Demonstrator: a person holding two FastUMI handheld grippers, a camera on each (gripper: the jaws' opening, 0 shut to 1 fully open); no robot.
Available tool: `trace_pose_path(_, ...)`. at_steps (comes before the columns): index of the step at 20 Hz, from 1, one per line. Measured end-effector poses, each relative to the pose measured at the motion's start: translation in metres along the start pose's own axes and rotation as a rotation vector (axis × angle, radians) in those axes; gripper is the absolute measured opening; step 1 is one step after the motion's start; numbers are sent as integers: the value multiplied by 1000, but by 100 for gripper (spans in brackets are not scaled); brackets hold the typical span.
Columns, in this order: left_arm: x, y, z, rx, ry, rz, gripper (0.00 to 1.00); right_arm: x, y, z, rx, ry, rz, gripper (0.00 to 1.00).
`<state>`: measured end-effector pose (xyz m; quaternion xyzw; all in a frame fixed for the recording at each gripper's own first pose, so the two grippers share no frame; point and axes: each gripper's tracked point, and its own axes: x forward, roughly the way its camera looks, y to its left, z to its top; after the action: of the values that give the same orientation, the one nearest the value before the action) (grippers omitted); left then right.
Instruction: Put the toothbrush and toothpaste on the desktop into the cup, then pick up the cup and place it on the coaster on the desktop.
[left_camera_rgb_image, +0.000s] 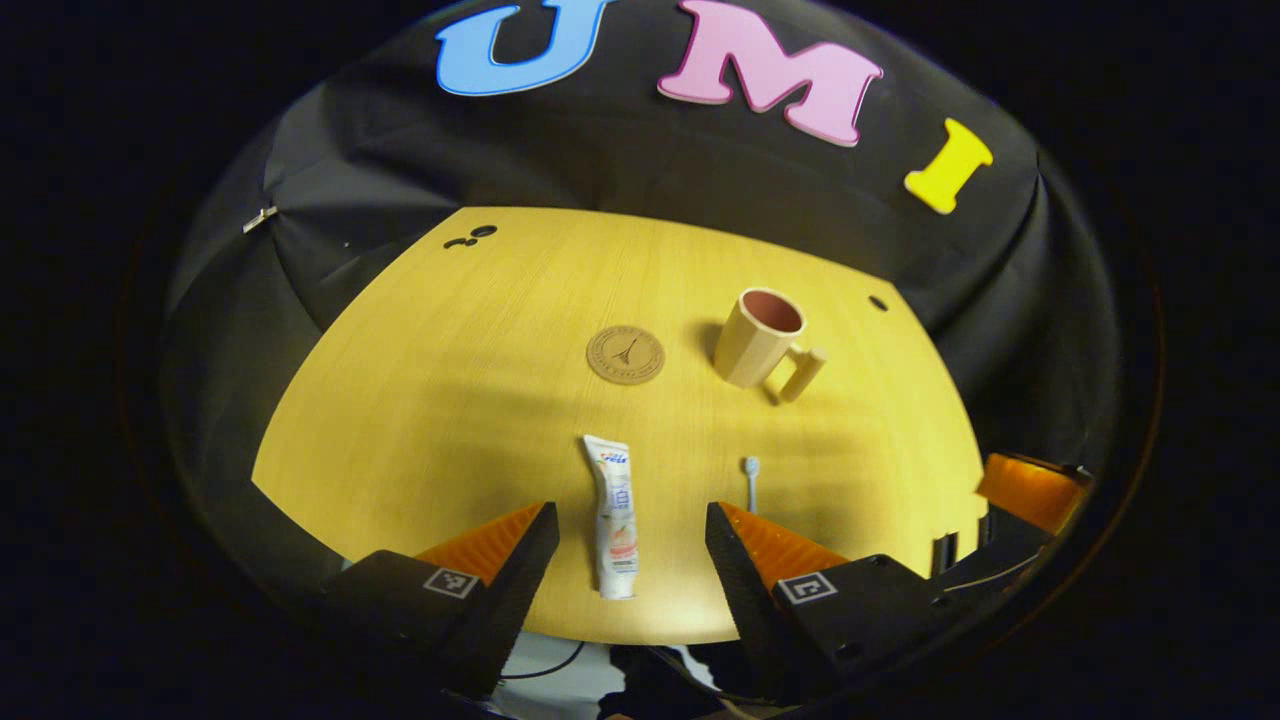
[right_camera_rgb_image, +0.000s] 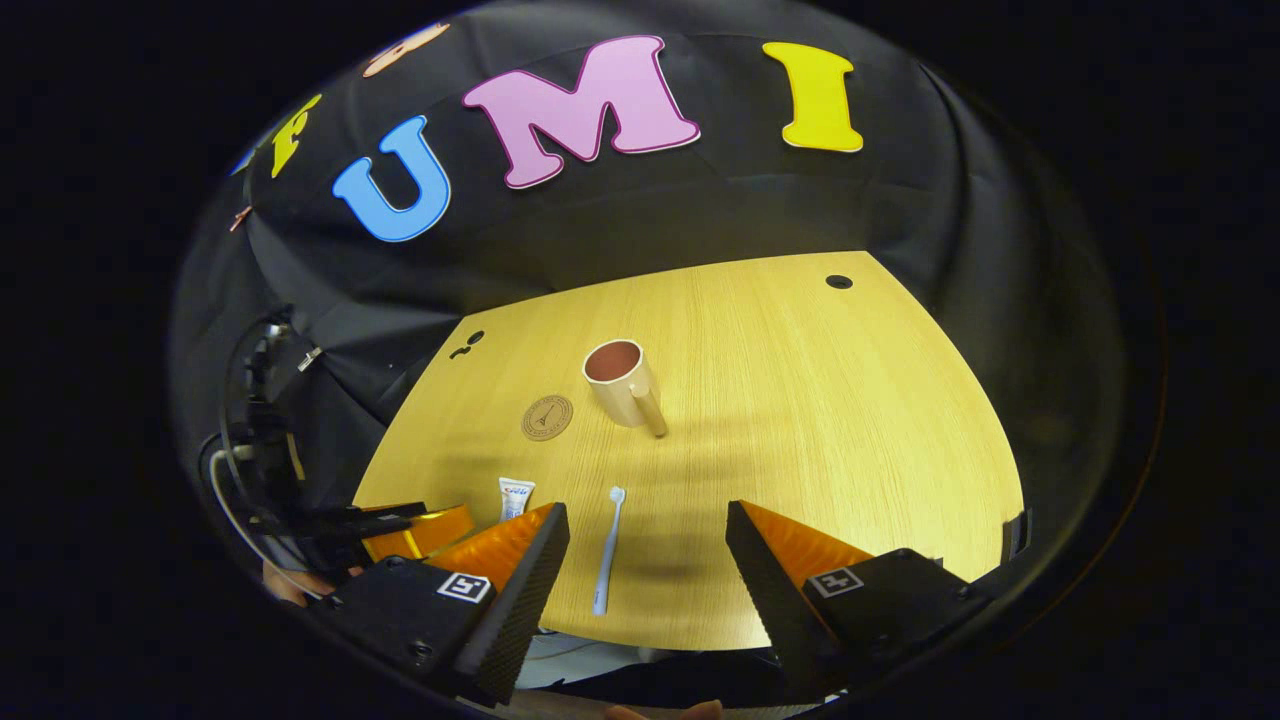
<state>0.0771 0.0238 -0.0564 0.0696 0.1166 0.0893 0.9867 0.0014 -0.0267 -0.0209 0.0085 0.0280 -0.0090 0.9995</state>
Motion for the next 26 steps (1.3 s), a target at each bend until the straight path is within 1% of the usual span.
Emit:
trace_pose_path(3,36,3,-12,26,81,42,91,0,-5,-3,-11,15,-1,98)
trace_pose_path(8,86,9,-29,-12,179,91,88,2,-10,-5,-24,34,1,98)
trace_pose_path(13,103,19,-34,-13,227,126,88,5,-16,-5,-18,46,-1,98)
trace_pose_path(16,108,19,-38,-24,242,126,86,7,-20,-7,-20,51,-8,98)
trace_pose_path(17,107,16,-37,-32,240,116,78,9,-20,-7,-23,55,-7,98)
trace_pose_path(19,110,14,-36,-18,234,112,70,12,-17,-10,-30,64,-1,98)
trace_pose_path(21,112,10,-37,1,243,101,52,13,-10,-12,-26,75,24,98)
trace_pose_path(23,113,11,-38,-15,253,99,46,17,-2,-15,3,87,56,98)
trace_pose_path(24,112,11,-38,-25,252,92,46,20,1,-17,6,100,62,97)
trace_pose_path(25,112,10,-39,-31,251,81,37,22,2,-21,5,112,67,97)
trace_pose_path(26,112,10,-38,-37,245,68,41,26,5,-22,4,118,72,97)
